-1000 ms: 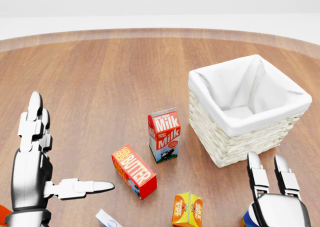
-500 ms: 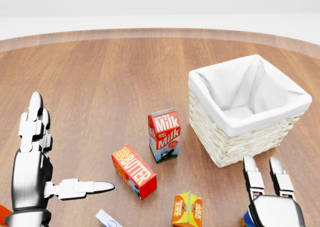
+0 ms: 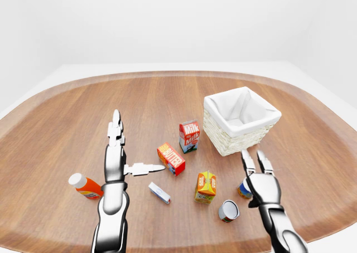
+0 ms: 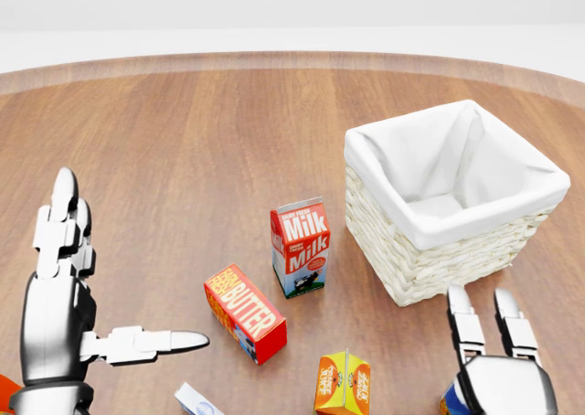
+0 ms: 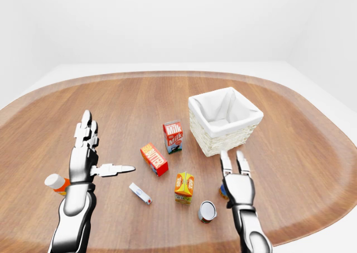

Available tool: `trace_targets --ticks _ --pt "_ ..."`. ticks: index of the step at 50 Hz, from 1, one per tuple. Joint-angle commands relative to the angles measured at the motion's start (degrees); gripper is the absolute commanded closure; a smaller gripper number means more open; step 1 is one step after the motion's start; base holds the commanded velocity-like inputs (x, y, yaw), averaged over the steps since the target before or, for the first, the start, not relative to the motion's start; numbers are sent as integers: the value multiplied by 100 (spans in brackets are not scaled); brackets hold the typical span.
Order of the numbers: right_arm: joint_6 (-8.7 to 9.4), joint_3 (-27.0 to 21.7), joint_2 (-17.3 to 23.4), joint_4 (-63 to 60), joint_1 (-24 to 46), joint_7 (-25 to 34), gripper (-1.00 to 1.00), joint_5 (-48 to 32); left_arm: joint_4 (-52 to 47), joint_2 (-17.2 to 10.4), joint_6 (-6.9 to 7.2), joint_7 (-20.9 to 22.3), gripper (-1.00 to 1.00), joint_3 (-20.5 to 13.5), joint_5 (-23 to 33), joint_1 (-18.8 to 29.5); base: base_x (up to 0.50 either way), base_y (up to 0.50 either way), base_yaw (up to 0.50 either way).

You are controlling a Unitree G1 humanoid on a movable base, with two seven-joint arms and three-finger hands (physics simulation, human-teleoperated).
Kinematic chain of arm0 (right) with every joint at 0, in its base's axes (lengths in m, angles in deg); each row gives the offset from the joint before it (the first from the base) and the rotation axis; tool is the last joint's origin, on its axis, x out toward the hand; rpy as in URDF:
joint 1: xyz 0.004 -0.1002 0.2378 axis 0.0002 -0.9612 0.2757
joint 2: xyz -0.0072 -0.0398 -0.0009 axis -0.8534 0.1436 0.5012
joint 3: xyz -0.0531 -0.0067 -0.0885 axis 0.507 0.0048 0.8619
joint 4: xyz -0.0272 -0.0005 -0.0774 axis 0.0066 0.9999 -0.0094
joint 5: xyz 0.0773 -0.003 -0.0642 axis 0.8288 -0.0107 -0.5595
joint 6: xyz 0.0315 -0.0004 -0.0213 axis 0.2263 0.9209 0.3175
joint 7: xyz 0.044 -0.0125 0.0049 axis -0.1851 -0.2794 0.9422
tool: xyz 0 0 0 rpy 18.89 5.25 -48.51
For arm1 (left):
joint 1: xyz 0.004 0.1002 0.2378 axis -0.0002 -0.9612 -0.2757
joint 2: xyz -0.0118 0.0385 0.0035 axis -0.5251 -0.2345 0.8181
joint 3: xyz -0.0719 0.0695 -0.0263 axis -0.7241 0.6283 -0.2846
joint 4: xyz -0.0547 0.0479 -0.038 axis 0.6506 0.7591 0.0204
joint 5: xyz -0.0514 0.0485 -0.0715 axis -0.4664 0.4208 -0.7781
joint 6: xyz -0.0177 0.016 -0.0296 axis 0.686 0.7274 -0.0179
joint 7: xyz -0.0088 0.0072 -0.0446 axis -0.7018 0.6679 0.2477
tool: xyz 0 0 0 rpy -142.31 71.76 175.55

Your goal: Pick up the alphabet soup and the tomato sauce, and put them in the basket.

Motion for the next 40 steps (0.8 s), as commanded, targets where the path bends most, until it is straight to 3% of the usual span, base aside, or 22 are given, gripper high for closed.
trace_targets --ticks 1,40 --pt "0 26 73 302 139 -171 -100 7 -34 -1 0 2 -100 -8 -7 -11 0 0 0" --pt "0 331 268 1735 799 -654 -100 29 -88 5 0 14 -100 2 2 -35 0 0 0"
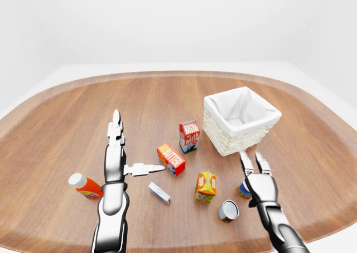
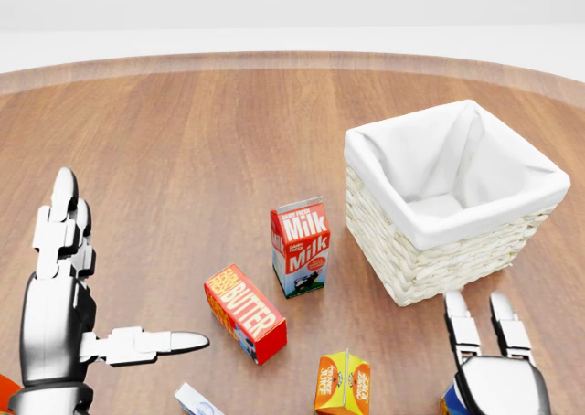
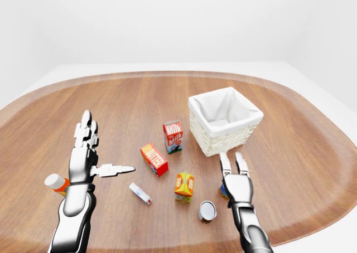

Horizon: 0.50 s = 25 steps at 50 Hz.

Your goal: Pick up the alphabet soup and the tomato sauce, and put them in the basket.

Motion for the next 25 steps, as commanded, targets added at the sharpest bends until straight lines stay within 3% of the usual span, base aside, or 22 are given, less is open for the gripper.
trace_targets --ticks 1,25 --pt "0 92 53 360 174 -29 -100 7 -41 1 0 -1 -100 -6 -4 -9 0 0 0" --pt "0 212 95 883 392 -29 -100 9 0 -3 0 -5 -100 -6 -5 1 0 0 0"
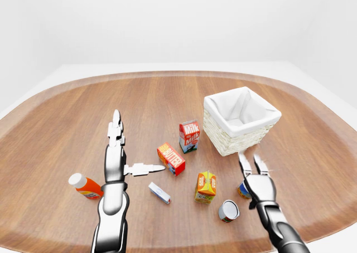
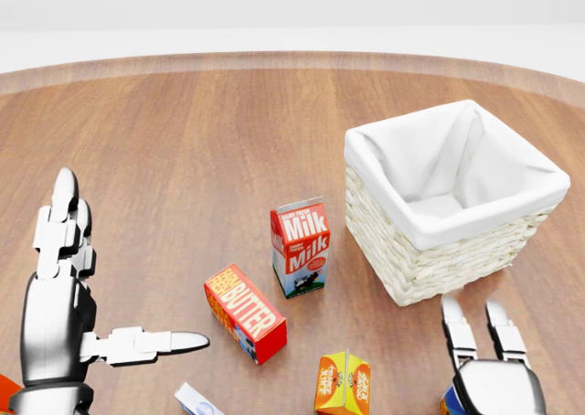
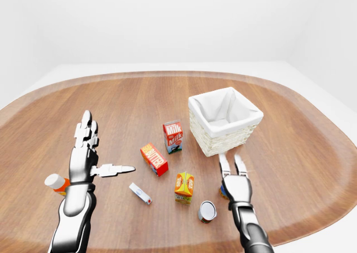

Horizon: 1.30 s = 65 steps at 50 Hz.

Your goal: Pick up the alphabet soup and the tomato sauce, and put them in the basket.

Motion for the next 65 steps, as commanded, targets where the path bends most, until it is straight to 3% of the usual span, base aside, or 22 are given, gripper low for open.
trace_targets --ticks 1,22,23,26,27,42,49,54,65 --pt "0 77 19 296 139 0 -100 -26 -37 1 0 -2 -100 -4 -3 -11 0 0 0" --pt "0 152 38 488 210 0 -94 2 -46 0 0 4 -100 -6 -5 -7 0 0 0" --pt "0 156 41 514 214 0 -60 2 -56 1 0 4 -100 -5 -4 -6 0 0 0" --pt "0 180 51 636 261 0 84 -29 -61 3 0 3 -100 -4 -7 -14 0 0 0" --pt "0 189 52 679 282 0 100 -38 -65 3 0 4 -100 -3 -7 -15 0 0 0" --pt "0 123 45 275 116 0 100 64 -103 4 0 4 -100 3 -2 -25 0 0 0" --pt "0 -211 -33 -1220 -527 103 100 308 -103 5 0 3 -100 2 -1 -25 0 0 0" --pt "0 -549 -179 -2383 -1025 619 100 487 -104 4 0 6 -100 3 -2 -25 0 0 0" --pt "0 -1159 -548 -3623 -1365 1061 100 840 -102 5 0 3 -100 3 -3 -25 0 0 0"
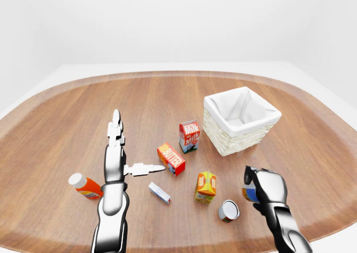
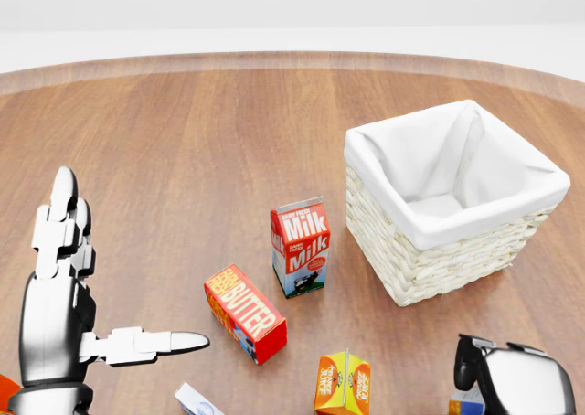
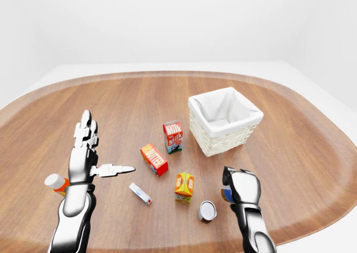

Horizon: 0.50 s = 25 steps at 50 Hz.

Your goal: Pick up the alphabet soup and the tomato sauce, and put them in the basket.

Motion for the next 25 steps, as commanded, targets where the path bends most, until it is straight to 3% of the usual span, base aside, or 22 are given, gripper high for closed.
trace_targets --ticks 1,25 --pt "0 -596 -294 -1460 -430 314 100 364 -39 0 0 -2 -100 -6 -4 -8 0 0 0" --pt "0 -1273 -916 -2978 -740 899 100 1324 17 -5 0 -22 -100 -30 -17 30 0 0 0"
